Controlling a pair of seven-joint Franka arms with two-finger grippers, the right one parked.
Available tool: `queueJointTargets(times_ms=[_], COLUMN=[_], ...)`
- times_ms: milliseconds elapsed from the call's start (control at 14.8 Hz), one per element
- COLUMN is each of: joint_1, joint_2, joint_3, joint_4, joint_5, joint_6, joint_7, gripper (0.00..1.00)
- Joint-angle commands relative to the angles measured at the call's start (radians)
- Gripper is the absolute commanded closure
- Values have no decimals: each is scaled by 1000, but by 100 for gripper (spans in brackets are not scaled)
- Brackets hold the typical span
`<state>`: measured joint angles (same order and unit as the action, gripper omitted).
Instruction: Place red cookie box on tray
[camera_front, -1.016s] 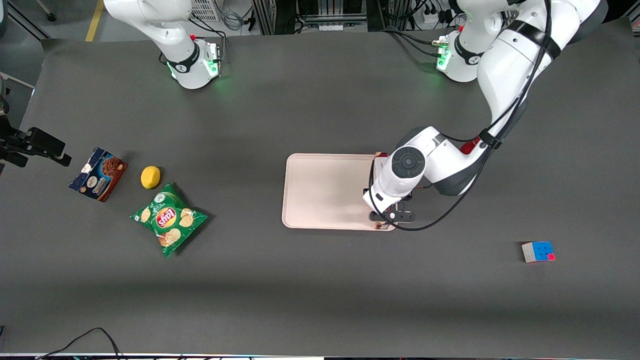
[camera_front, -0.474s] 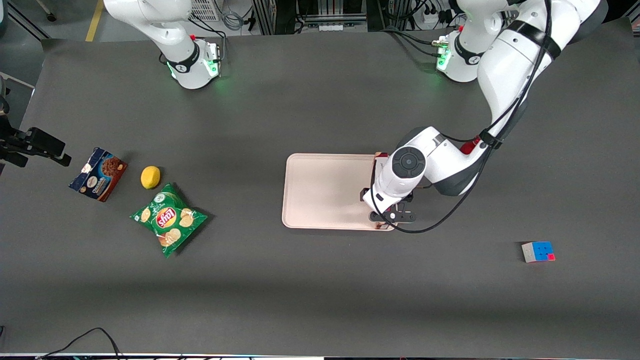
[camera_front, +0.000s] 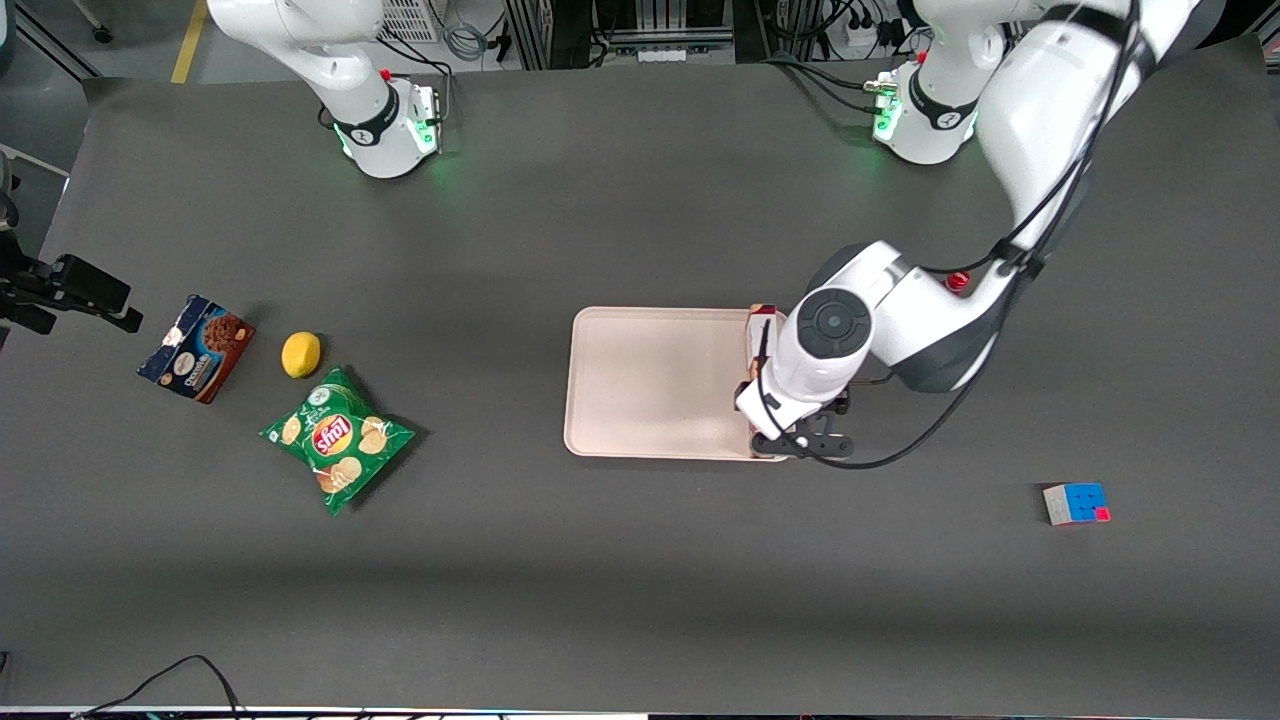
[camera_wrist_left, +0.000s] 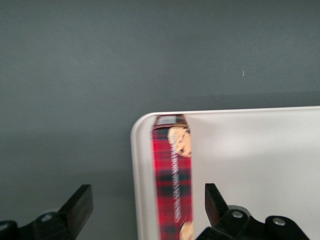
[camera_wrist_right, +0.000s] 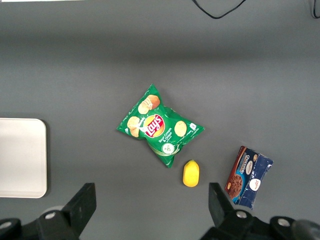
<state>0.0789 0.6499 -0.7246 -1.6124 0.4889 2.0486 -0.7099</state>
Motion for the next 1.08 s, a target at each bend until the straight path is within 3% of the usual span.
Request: queueJointTargets(times_ms=[0, 271, 339, 542, 745, 1016], joint_1=[67, 58, 45, 1, 2, 1], joint_2=[-230, -430, -467, -559, -689, -713], joint_3=[-10, 219, 287, 425, 453, 479], joint_4=[-9, -6, -9, -44, -136, -54], joint_5=[-145, -398, -420, -423, -425, -460], joint_6=[-125, -206, -221, -249, -243, -303], joint_7=[198, 559, 628, 612, 547, 549], gripper=[0, 0, 0, 0, 0, 0])
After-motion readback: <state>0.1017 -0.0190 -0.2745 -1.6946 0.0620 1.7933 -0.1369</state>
